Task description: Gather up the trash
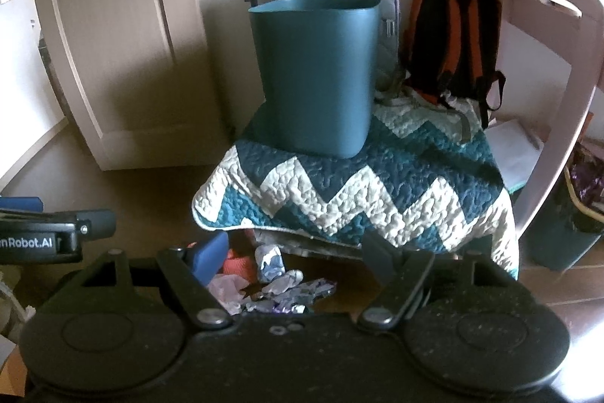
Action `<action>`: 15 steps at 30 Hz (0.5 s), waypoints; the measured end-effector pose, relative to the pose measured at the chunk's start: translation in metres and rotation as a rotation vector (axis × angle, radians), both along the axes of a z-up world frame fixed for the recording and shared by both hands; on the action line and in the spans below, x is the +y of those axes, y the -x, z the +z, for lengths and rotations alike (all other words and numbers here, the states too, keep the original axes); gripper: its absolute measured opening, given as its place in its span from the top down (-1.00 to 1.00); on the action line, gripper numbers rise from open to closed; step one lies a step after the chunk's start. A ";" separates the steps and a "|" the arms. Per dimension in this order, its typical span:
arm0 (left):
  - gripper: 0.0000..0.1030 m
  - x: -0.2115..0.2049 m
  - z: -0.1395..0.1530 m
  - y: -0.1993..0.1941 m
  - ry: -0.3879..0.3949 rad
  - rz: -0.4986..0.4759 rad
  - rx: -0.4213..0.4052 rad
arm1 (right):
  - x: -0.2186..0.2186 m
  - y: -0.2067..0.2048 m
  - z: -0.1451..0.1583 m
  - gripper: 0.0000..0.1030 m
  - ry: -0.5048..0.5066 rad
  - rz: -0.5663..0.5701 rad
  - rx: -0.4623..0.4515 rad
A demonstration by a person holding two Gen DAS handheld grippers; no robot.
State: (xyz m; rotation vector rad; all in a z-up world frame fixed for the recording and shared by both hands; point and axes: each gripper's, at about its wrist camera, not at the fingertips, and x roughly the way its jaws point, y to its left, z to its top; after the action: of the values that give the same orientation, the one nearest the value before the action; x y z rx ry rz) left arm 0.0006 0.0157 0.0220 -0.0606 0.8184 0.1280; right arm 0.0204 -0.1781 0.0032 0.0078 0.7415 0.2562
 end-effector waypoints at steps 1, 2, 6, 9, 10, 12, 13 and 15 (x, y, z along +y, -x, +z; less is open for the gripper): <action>-1.00 0.001 -0.001 0.000 0.012 0.006 0.006 | -0.001 0.000 -0.001 -0.51 -0.001 -0.005 0.006; -1.00 0.001 -0.003 0.000 0.019 0.011 0.011 | -0.002 0.000 -0.002 -0.51 -0.006 -0.009 0.011; -1.00 0.002 -0.007 0.001 0.034 0.013 0.025 | -0.004 0.000 -0.002 -0.51 -0.007 -0.019 0.012; -1.00 0.001 -0.008 0.000 0.031 0.007 0.027 | -0.003 -0.001 -0.003 -0.51 -0.006 -0.016 0.009; -1.00 0.001 -0.009 0.000 0.034 0.005 0.028 | -0.003 -0.001 -0.004 -0.51 -0.007 -0.014 0.012; -1.00 0.002 -0.011 -0.002 0.038 0.003 0.034 | -0.003 -0.002 -0.005 -0.51 -0.006 -0.015 0.017; -1.00 0.002 -0.012 -0.004 0.040 0.002 0.038 | -0.003 -0.003 -0.006 -0.51 -0.006 -0.016 0.020; -1.00 0.004 -0.015 -0.008 0.045 0.000 0.045 | -0.004 -0.007 -0.008 -0.51 -0.004 -0.019 0.027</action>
State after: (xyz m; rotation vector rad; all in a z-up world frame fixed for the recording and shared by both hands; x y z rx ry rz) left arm 0.0081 0.0200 0.0069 -0.1009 0.8658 0.1115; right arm 0.0270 -0.1818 -0.0044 0.0221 0.7678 0.2403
